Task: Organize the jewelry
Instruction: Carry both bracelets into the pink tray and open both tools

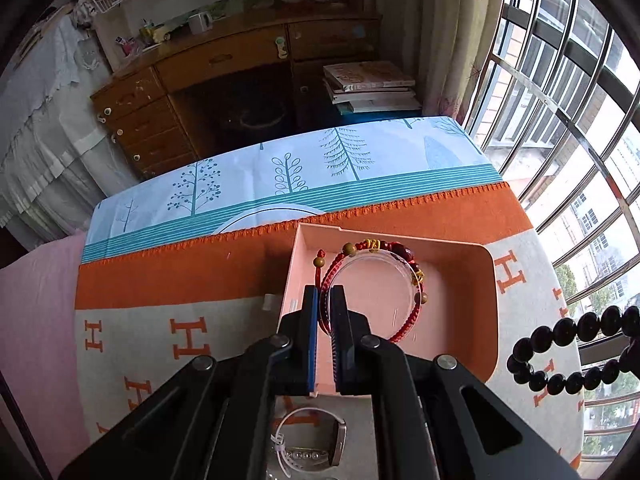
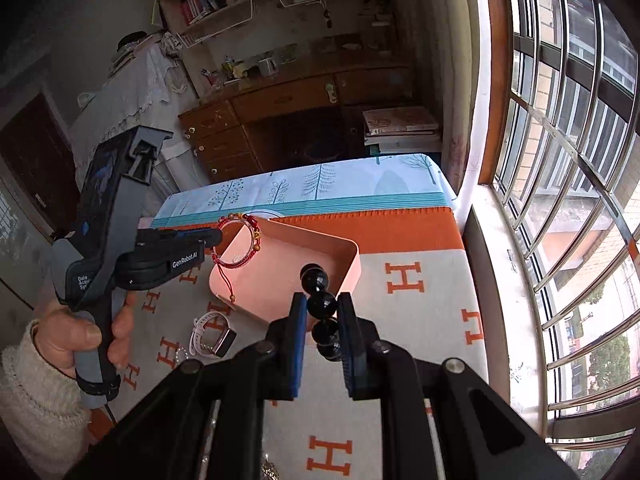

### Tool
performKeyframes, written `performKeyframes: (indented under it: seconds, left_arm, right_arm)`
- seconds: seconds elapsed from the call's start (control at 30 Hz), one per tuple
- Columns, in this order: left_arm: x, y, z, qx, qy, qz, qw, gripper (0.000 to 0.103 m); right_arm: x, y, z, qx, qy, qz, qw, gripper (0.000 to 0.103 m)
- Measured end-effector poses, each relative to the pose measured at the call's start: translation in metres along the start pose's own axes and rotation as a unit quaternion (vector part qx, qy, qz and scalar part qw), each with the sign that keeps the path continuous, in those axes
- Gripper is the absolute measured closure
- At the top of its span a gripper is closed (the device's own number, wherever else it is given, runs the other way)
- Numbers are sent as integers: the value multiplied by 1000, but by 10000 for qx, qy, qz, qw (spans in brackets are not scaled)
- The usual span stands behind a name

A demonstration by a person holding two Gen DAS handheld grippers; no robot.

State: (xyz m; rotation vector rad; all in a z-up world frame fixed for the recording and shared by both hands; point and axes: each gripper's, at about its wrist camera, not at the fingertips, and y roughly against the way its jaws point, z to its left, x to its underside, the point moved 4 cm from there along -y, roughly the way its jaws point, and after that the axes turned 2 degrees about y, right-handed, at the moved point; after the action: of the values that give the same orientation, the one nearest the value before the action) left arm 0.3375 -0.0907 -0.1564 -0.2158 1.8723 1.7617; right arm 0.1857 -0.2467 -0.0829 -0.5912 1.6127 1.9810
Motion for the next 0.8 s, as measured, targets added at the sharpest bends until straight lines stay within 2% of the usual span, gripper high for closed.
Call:
performKeyframes:
  seconds: [0.1,0.2,0.3,0.37,0.6,0.67,0.73,0.8]
  left_arm:
    - [3,-29,6,19,54,150,9999,99]
    - [16,-52,6,-137,-39,439,9989,99]
    - [37,-69,13,-243,59,991,9948,99]
    - [40,-64,12,-336,-30,861,9957,99]
    - [44,-48,20,-137,300,847,9959,98]
    - [43,-39,21,-165,351,735,9965,89]
    - [41,-30,21,45,420,643,9970,76]
    - [40,-19,22,207,523,582,9967,59]
  right_arm:
    - [-20,-15,3,-81,-132,-27,9999,88]
    - [-31,-36,7,-46,-201,71,9998,88]
    - [-35,-57,11,5,-173,233,9996,88]
    - [-38,-68,14,73,-127,314,9994,88]
    - [-40,-90,24,-179,-144,507,9985,87]
    - [-39,-94,25,-237,-193,567,9979,87]
    - [-39,-96,25,-265,-198,648,9974,86]
    - [-37,-95,26,-295,-211,690,9970,84]
